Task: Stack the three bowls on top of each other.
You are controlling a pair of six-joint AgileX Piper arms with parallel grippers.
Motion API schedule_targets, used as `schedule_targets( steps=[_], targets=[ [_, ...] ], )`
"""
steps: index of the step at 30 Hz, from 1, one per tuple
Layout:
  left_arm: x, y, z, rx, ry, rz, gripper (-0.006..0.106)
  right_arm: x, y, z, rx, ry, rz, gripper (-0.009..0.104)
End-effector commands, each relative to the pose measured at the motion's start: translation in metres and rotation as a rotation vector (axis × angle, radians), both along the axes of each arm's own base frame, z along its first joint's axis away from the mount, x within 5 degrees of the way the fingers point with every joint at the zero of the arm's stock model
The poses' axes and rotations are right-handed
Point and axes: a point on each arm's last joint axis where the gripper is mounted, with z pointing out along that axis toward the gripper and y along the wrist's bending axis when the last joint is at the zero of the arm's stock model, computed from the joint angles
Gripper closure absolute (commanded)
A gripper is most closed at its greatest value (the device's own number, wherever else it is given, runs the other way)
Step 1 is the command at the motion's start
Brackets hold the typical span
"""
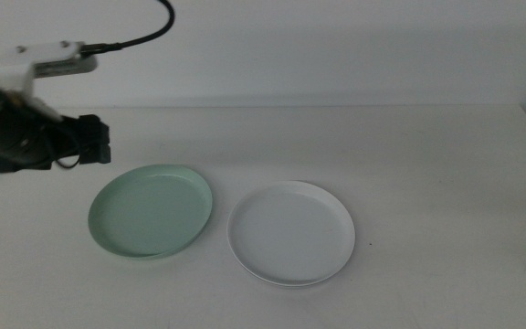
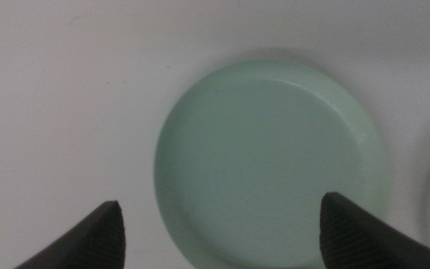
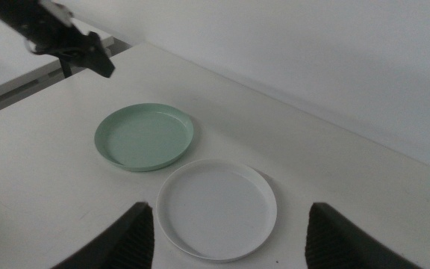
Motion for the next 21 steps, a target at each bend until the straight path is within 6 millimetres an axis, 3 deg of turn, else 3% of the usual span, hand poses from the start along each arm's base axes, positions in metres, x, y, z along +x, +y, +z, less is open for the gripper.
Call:
schedule_targets(
  steps=[1, 9, 21],
  targets=[
    [0.019, 0.003, 0.016, 0.023, -0.025, -0.007, 0.019, 0.001, 0.0, 0.012, 0.042, -0.075, -0.007, 0.041],
    [0.068, 0.02, -0.017, 0.032, 0.129, -0.057, 0.019, 0.001, 0.0, 0.012, 0.042, -0.075, -0.007, 0.041],
    [0.089, 0.02, -0.084, 0.026, 0.284, -0.083, 0.02, 0.001, 0.0, 0.012, 0.042, -0.075, -0.007, 0.041]
  ],
)
